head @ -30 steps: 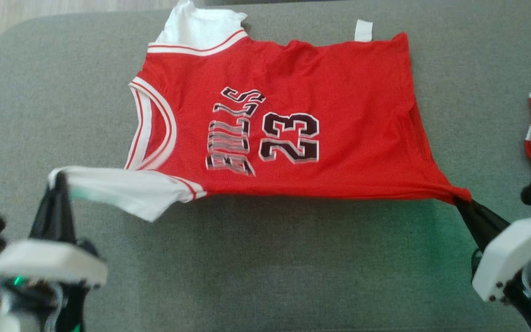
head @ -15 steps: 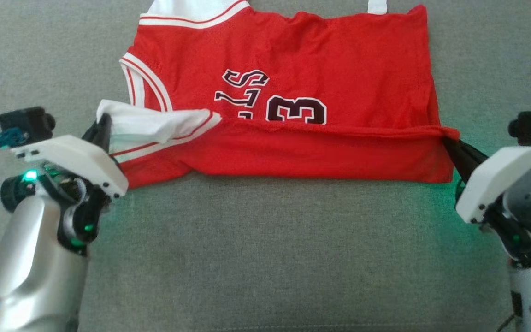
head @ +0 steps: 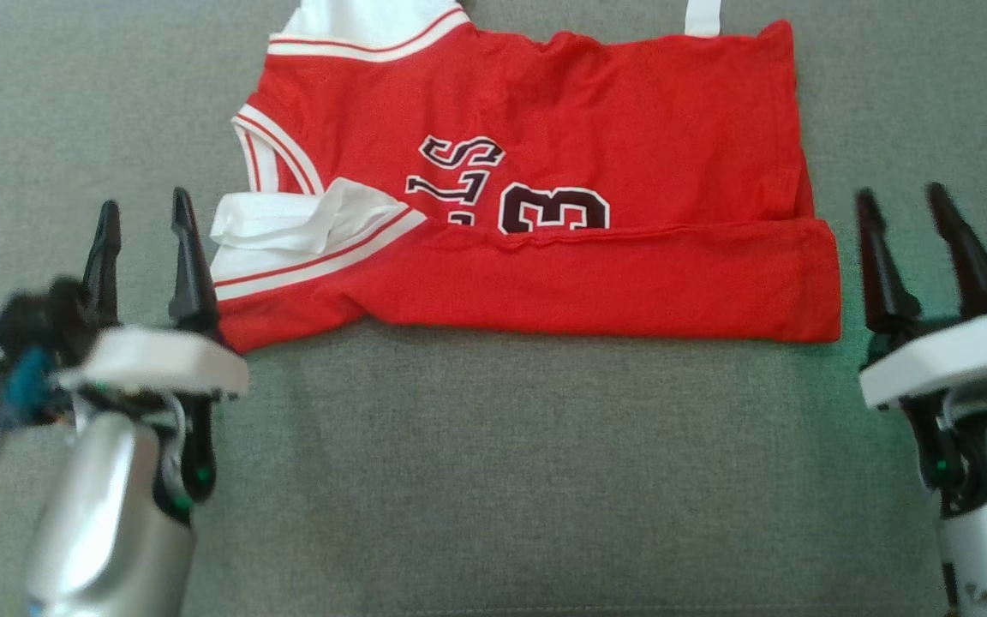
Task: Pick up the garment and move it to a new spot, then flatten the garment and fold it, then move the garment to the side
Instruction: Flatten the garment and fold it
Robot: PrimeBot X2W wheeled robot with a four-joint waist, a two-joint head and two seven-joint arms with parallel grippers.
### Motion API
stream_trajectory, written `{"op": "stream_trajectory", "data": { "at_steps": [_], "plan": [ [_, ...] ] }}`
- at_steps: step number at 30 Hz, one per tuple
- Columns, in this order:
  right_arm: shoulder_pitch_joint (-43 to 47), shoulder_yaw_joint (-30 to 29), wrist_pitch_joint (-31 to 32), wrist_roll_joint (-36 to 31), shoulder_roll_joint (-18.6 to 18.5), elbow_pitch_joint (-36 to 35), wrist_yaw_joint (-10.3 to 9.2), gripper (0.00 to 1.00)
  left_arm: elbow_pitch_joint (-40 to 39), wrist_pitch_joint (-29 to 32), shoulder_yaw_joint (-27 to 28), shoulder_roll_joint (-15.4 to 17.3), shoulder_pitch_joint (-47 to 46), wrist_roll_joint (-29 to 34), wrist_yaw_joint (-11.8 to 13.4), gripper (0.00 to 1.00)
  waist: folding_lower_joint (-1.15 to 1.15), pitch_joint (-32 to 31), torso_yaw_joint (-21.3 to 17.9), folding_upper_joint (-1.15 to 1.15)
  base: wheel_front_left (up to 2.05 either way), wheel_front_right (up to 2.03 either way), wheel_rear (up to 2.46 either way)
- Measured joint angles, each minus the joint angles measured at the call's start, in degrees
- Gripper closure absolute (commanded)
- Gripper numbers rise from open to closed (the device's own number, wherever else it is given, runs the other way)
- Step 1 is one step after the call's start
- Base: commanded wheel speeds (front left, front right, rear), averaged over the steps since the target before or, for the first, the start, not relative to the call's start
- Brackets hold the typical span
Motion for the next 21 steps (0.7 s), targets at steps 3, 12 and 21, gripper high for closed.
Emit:
{"op": "stream_trajectory", "data": {
  "at_steps": [3,12,21],
  "plan": [
    [1.98,-2.38,-2.83,-2.60,1.80,-0.99,0.00,0.00,-3.03,-6.95,-0.43,-0.24,3.46,3.81,2.11,0.00,0.00,-0.89,0.22,0.00,0.00,0.00,0.00],
    [7.59,-1.46,-2.90,-6.08,5.41,-8.20,0.00,0.00,-8.84,-7.16,-3.38,1.41,10.53,10.79,6.41,0.00,0.00,-3.48,-0.19,0.00,0.00,0.00,0.00],
    [11.76,-0.68,-1.00,-6.13,6.60,-11.39,0.00,0.00,-10.77,-2.25,-4.86,2.04,14.21,10.10,6.71,0.00,0.00,-4.47,-0.63,0.00,0.00,0.00,0.00]
  ]
}}
